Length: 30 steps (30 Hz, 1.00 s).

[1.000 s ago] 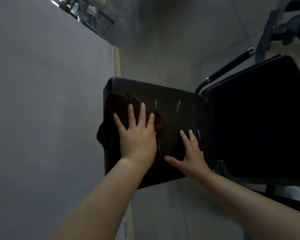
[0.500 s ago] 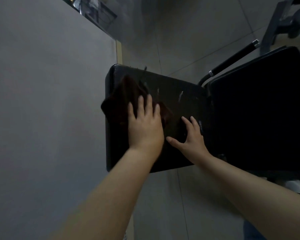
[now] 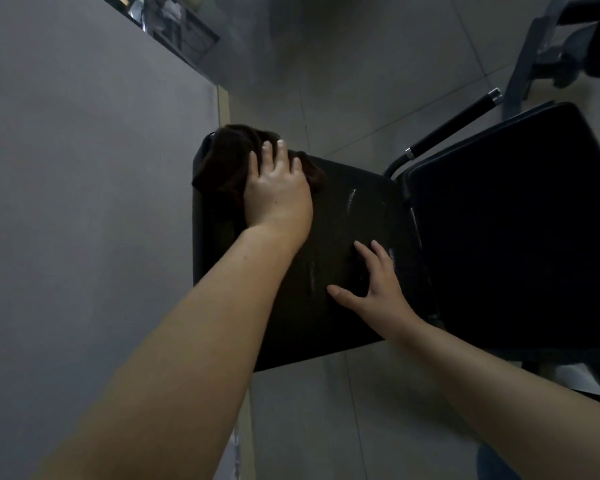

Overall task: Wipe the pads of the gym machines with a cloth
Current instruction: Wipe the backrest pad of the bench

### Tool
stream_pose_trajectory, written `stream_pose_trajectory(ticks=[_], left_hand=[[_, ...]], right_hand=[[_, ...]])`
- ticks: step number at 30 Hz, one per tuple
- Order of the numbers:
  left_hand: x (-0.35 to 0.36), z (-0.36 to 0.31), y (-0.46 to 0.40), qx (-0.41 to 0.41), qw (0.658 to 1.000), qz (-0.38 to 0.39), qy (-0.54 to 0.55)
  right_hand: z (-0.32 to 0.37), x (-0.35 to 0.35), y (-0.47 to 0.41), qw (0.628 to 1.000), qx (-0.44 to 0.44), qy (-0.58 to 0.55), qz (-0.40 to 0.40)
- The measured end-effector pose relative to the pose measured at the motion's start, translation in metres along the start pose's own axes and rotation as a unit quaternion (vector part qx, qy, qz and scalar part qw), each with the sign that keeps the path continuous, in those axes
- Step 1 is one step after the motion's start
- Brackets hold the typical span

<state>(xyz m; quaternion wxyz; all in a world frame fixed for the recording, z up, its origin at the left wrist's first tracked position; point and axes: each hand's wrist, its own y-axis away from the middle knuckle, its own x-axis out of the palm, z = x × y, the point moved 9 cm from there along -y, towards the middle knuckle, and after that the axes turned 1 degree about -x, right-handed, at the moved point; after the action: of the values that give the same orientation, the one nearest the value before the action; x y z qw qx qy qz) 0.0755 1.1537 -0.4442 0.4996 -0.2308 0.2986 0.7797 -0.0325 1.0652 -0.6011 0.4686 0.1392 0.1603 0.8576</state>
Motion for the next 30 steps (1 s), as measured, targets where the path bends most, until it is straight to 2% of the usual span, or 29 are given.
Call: stream_pose_trajectory(ticks=[3,6,9,12,15,20,23,26,28,30], left_hand=[[0.001,0.002,0.035,0.005,1.0,-0.015,0.026],[0.01,0.005,0.088,0.0,0.997,0.027,0.068],[0.02,0.001,0.119,0.025,0.996,0.061,0.053],[0.018,-0.004,0.095,0.03,0.998,0.039,0.038],[0.011,-0.016,0.034,0.028,0.999,0.028,0.008],[0.009,-0.017,-0.02,-0.009,0.999,0.035,-0.016],[0.012,-0.02,0.013,-0.008,1.0,0.025,-0.016],[0.021,-0.021,0.074,0.014,0.999,0.046,0.02],[0.026,-0.016,0.111,0.029,0.997,0.058,0.03],[0.022,-0.006,0.13,0.019,0.998,0.042,0.05]], right_hand=[[-0.001,0.0,0.001,1.0,0.004,0.0,0.013],[0.001,-0.002,0.003,1.0,-0.001,0.002,0.021],[0.008,-0.011,0.004,0.999,0.002,-0.034,0.009],[0.027,-0.028,0.005,0.995,-0.035,-0.077,-0.045],[0.044,-0.044,0.006,0.992,-0.063,-0.086,-0.064],[0.039,-0.062,0.006,0.991,-0.048,-0.091,-0.083],[0.024,-0.052,0.008,0.995,-0.026,-0.068,-0.063],[-0.002,-0.038,0.009,0.998,0.042,-0.015,-0.049],[-0.016,-0.039,0.012,0.995,0.071,-0.01,-0.075],[-0.016,-0.05,0.012,0.99,0.046,-0.011,-0.134]])
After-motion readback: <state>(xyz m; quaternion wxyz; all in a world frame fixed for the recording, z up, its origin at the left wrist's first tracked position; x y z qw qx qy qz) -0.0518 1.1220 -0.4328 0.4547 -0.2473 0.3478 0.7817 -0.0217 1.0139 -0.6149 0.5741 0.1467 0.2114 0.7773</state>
